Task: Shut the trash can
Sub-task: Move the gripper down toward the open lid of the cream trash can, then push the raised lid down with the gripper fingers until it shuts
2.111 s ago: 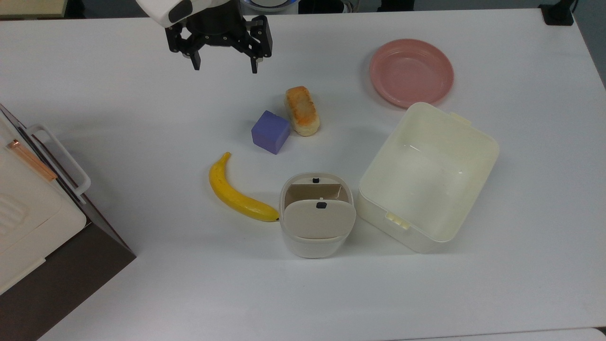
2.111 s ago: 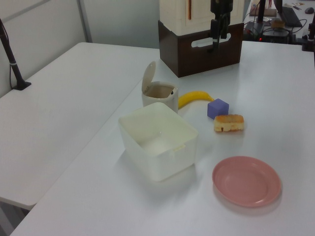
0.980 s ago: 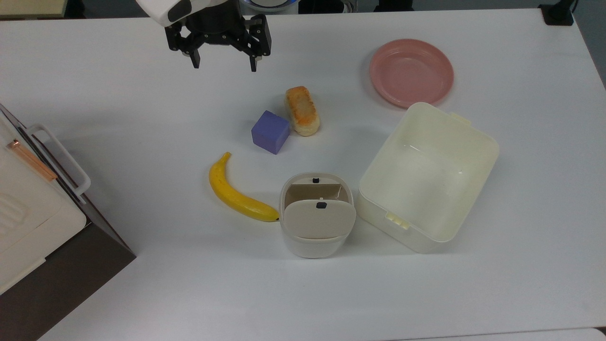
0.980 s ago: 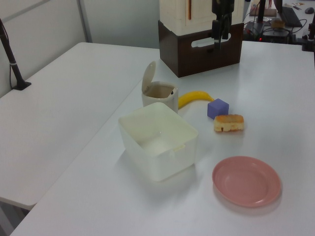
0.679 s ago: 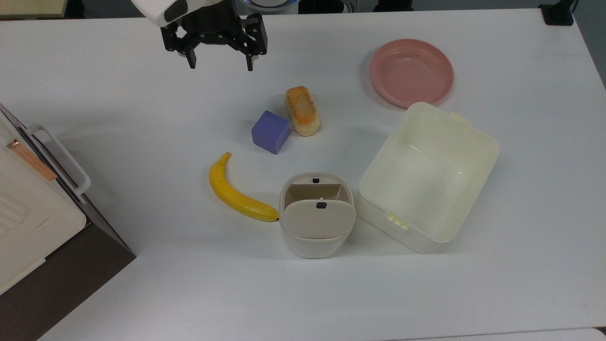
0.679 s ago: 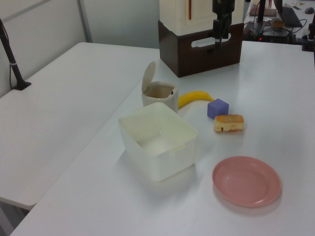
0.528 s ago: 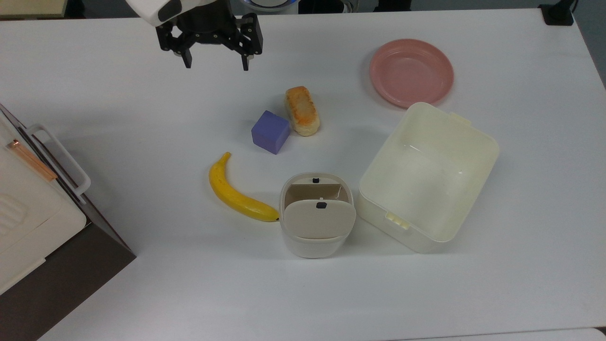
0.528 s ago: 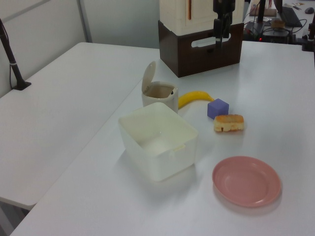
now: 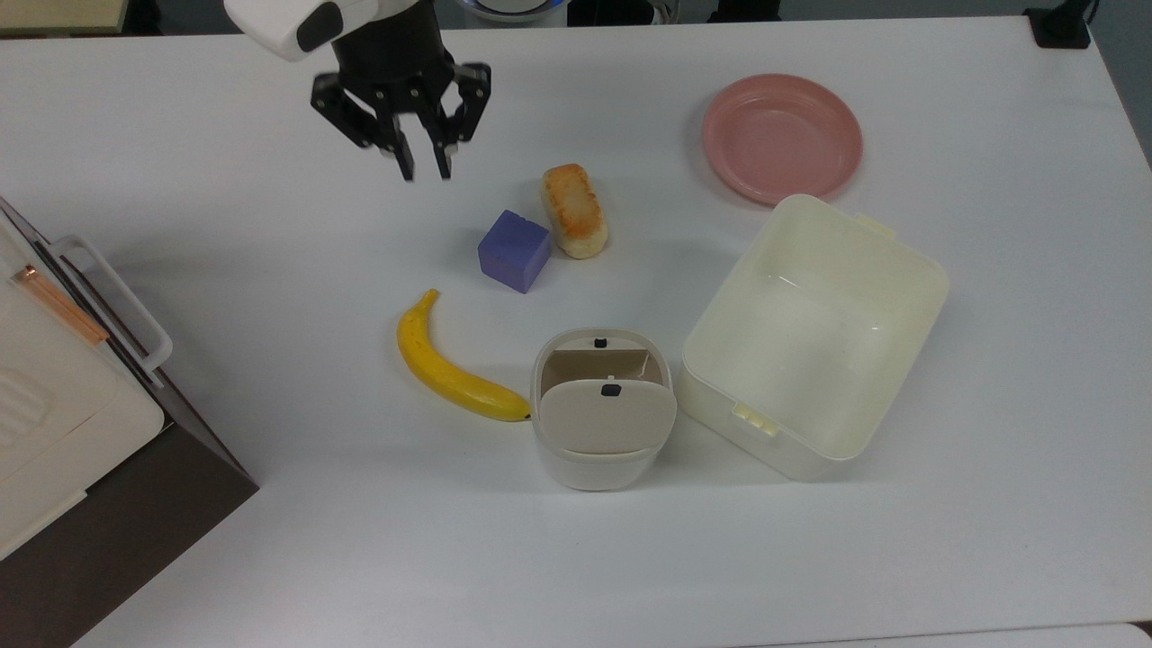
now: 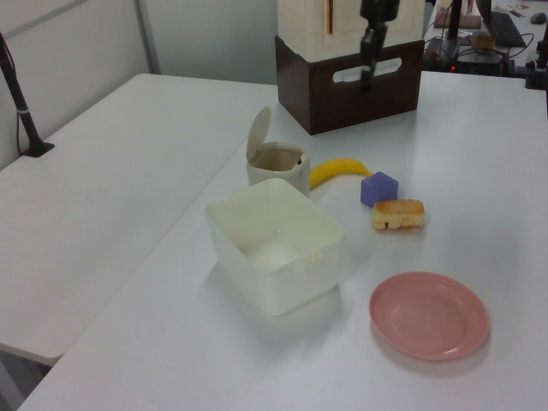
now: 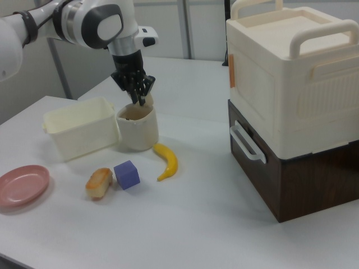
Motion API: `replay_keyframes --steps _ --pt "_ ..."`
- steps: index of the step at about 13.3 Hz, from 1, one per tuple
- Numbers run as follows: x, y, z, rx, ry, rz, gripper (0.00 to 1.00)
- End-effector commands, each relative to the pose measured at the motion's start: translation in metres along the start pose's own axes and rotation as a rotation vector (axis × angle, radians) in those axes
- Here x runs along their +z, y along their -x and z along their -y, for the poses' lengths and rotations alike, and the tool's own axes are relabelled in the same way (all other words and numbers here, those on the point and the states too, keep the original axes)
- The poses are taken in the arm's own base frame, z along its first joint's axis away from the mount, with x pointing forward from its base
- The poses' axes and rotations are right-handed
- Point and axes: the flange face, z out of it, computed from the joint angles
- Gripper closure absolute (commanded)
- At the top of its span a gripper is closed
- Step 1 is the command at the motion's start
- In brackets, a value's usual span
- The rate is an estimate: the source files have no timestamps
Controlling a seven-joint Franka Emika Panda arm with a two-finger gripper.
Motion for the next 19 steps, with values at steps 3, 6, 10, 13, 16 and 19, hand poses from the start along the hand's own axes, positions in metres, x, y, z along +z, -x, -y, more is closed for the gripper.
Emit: replay_keyframes --steps 3,6,10,13,16,19 --pt "0.019 -0.040 0.003 0.005 -0.015 -0.272 1.00" --pt "0.021 -0.060 0.014 0.007 0.001 -0.431 1.00" --pt "0.052 -0.084 0.054 0.053 -0.023 -0.628 1.00" --pt "0.060 -0.089 0.073 0.071 -0.044 -0.702 1.00" --pt "0.063 -0.089 0.091 0.052 -0.057 -0.698 1.00" --pt "0.070 -0.088 0.112 0.028 -0.072 -0.685 1.00"
